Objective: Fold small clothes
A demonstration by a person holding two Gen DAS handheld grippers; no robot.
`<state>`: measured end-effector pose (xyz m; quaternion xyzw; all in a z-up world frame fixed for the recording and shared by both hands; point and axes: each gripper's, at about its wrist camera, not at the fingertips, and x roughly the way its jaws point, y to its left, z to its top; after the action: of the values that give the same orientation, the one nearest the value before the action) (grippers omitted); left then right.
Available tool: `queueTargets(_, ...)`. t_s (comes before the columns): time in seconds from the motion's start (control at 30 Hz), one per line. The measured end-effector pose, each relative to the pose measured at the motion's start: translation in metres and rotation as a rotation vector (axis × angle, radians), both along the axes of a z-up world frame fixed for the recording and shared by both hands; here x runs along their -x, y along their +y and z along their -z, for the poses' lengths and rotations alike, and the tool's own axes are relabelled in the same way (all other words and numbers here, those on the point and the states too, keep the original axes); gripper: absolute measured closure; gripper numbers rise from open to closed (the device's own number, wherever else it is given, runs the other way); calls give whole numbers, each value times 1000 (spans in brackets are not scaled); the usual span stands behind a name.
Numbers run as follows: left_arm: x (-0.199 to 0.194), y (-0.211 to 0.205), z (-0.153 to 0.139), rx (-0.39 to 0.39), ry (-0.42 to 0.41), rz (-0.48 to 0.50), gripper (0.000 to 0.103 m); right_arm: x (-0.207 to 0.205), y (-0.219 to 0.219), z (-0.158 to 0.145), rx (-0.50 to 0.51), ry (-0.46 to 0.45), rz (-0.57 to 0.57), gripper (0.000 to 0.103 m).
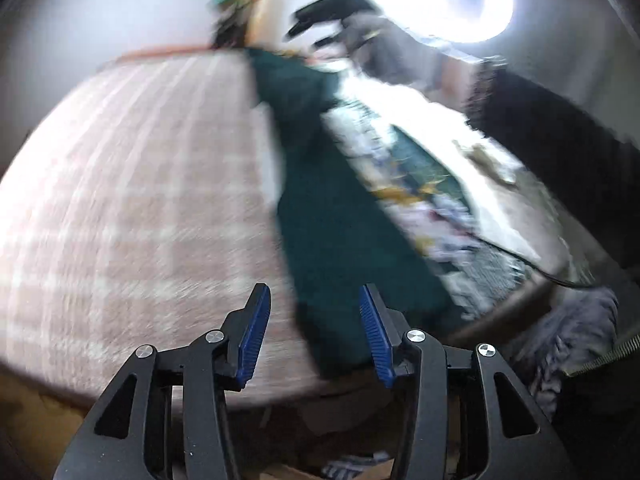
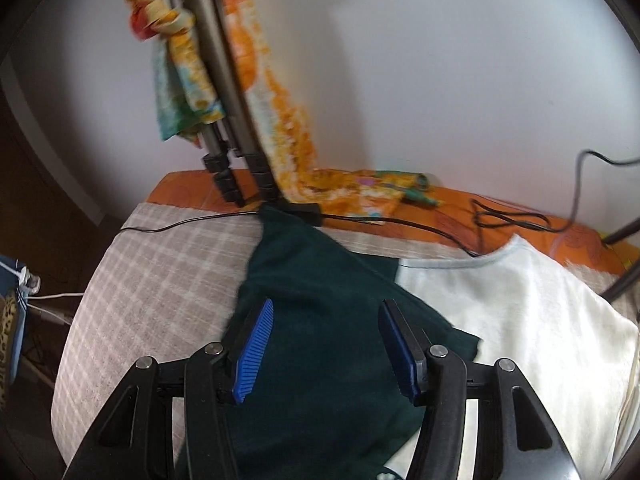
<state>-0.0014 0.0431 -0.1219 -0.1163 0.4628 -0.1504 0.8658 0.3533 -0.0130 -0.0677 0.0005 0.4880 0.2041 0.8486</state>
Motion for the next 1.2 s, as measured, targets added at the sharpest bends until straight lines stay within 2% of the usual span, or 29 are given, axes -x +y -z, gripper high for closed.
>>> queueTargets(0.03,-4,3,6,23,31,-10,59,-2,13,1,1,7,-16,45)
queueTargets(0.07,-3,4,5,34,7,-18,58,-4,22,3,8,14,-26,43)
queueTargets(0.17,-9,-7,4,11,6,30,61,-13,48,10,64,33,-38,43)
queueTargets(0.23,-13,-10,4,28,9,43,62,-20,62,15,99,49,-44,43)
queueTargets(0.3,-14,-7,4,47,20,50,85,-29,74,20,129,57,-47,43)
queueTargets(0.37,-16,-5,7,57,27,51,94,-35,82,24,155,55,-42,43)
queueTargets(0.47,-19,-4,10,82,36,53,98,-46,96,29,214,35,-48,43)
queueTargets(0.57,-19,-4,9,86,35,64,99,-56,114,38,320,4,-67,43)
queueTargets(0.63,-17,-4,9,77,28,74,100,-60,123,47,387,-7,-87,51)
queueTargets(0.67,-18,-4,9,74,27,78,100,-60,127,53,425,-10,-99,79)
queueTargets(0.7,-18,-5,9,78,28,84,101,-60,130,58,462,-7,-97,99)
queueTargets(0.77,-14,-4,9,87,30,87,101,-61,124,55,402,-9,-53,102)
queueTargets(0.87,-13,-7,9,84,26,101,102,-71,101,40,227,-9,88,103)
queueTargets(0.93,-12,-5,9,85,29,99,102,-76,94,39,190,-7,135,103)
queueTargets(1.03,-12,-5,9,90,38,87,102,-79,95,42,107,30,67,94)
queueTargets(1.07,-12,-5,8,89,40,85,102,-81,95,42,76,51,36,79)
queueTargets(1.1,-11,-5,8,86,41,83,102,-79,95,38,41,62,8,57)
queueTargets(1.17,-10,-4,7,79,42,68,102,-72,92,25,16,36,-10,46)
queueTargets(1.2,-10,-2,5,74,41,54,102,-67,90,15,19,15,-28,46)
